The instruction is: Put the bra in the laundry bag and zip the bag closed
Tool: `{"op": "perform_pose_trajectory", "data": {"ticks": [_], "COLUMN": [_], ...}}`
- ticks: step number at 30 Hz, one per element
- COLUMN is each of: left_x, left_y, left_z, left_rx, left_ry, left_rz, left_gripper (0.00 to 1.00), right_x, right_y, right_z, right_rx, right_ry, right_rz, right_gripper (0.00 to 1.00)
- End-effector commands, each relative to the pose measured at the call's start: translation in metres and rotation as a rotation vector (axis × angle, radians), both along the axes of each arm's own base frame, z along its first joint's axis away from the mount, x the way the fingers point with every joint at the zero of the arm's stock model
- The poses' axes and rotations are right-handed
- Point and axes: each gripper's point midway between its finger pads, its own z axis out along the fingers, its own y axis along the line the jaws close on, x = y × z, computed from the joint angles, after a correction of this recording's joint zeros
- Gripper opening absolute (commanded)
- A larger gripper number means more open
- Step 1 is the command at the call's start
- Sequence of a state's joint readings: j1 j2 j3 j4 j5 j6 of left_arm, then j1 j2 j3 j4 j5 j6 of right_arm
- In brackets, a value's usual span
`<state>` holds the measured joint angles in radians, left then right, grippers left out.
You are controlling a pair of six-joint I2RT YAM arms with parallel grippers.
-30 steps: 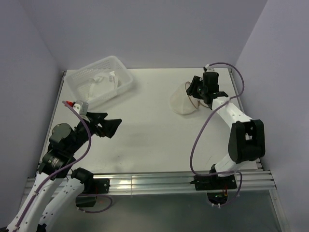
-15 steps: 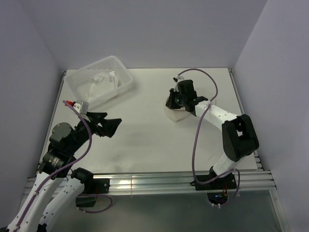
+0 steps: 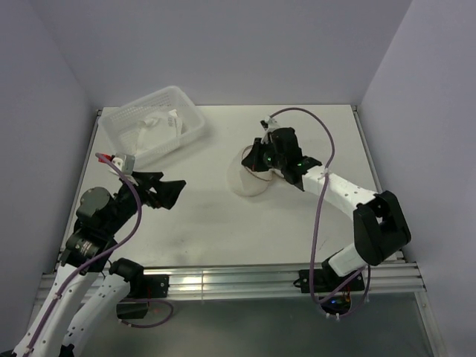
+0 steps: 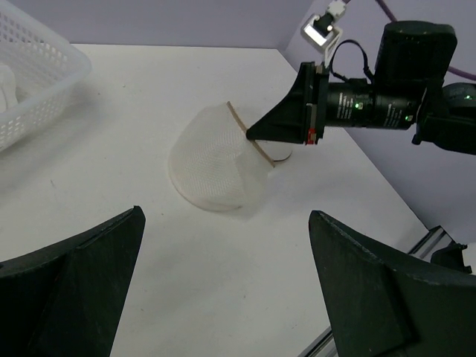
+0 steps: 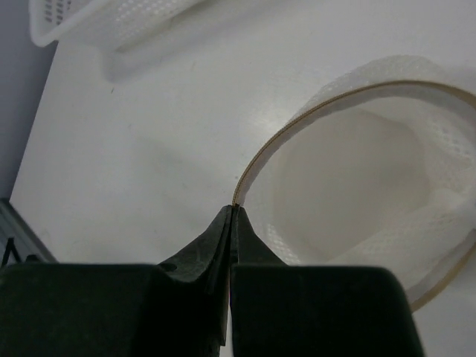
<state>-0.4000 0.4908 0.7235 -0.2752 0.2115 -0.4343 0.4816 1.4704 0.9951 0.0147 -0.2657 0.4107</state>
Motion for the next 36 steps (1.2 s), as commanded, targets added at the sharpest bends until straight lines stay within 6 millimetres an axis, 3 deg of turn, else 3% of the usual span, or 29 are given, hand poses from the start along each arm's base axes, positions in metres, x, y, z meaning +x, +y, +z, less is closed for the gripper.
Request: {"op": "perform_pose_trajectory", "data": {"ticks": [1, 3, 7, 8, 12, 14, 17, 21, 23, 24, 25, 28, 32, 36], "left_x": [0.008, 0.013, 0.028, 0.032, 0.047, 0.054, 0.066, 0.087, 0.096, 0.105, 0.11, 0.13, 0.154, 0.181], "left_y": [0.006, 0.012, 0.026, 0.026, 0.027, 0.026, 0.035, 0.041, 0.042, 0.041, 0.043, 0.053, 0.068, 0.09], "left_z": [0.005, 0.003, -0.003, -0.006, 0.006, 0.011, 0.027, 0.018, 0.014, 0.01, 0.01, 0.015, 0.033, 0.029], "left_rx": [-0.019, -0.027, -0.017, -0.011, -0.055, -0.07, -0.12, -0.131, -0.117, -0.106, -0.1, -0.105, -0.121, -0.101], "left_ry": [-0.012, 0.009, 0.073, 0.093, 0.125, 0.135, 0.086, 0.094, 0.11, 0.13, 0.132, 0.125, 0.11, 0.132], "left_rz": [0.052, 0.095, 0.211, 0.222, 0.274, 0.291, 0.361, 0.443, 0.46, 0.477, 0.489, 0.549, 0.594, 0.641], "left_gripper": [0.99, 0.99, 0.99, 0.99, 0.99, 0.99, 0.99, 0.99, 0.99, 0.99, 0.99, 0.99, 0.99, 0.99], "right_x": [-0.014, -0.034, -0.058, -0.074, -0.093, -0.091, -0.079, -0.054, -0.055, -0.057, -0.062, -0.067, -0.064, -0.068], "right_y": [0.045, 0.079, 0.125, 0.138, 0.162, 0.168, 0.182, 0.199, 0.205, 0.208, 0.21, 0.205, 0.185, 0.161], "right_z": [0.005, 0.01, 0.047, 0.052, 0.066, 0.067, 0.052, 0.023, 0.017, 0.011, 0.009, 0.001, 0.019, 0.031], "right_rx": [0.127, 0.15, 0.226, 0.244, 0.281, 0.294, 0.294, 0.262, 0.263, 0.261, 0.263, 0.217, 0.187, 0.184], "right_ry": [0.029, 0.034, -0.006, -0.001, -0.019, -0.027, 0.002, 0.027, 0.043, 0.058, 0.07, 0.089, 0.025, 0.006], "right_rz": [0.095, 0.176, 0.284, 0.335, 0.364, 0.353, 0.337, 0.276, 0.303, 0.316, 0.342, 0.362, 0.364, 0.356], "right_gripper": [0.0, 0.0, 0.0, 0.0, 0.0, 0.0, 0.0, 0.0, 0.0, 0.03, 0.31, 0.67, 0.73, 0.74]}}
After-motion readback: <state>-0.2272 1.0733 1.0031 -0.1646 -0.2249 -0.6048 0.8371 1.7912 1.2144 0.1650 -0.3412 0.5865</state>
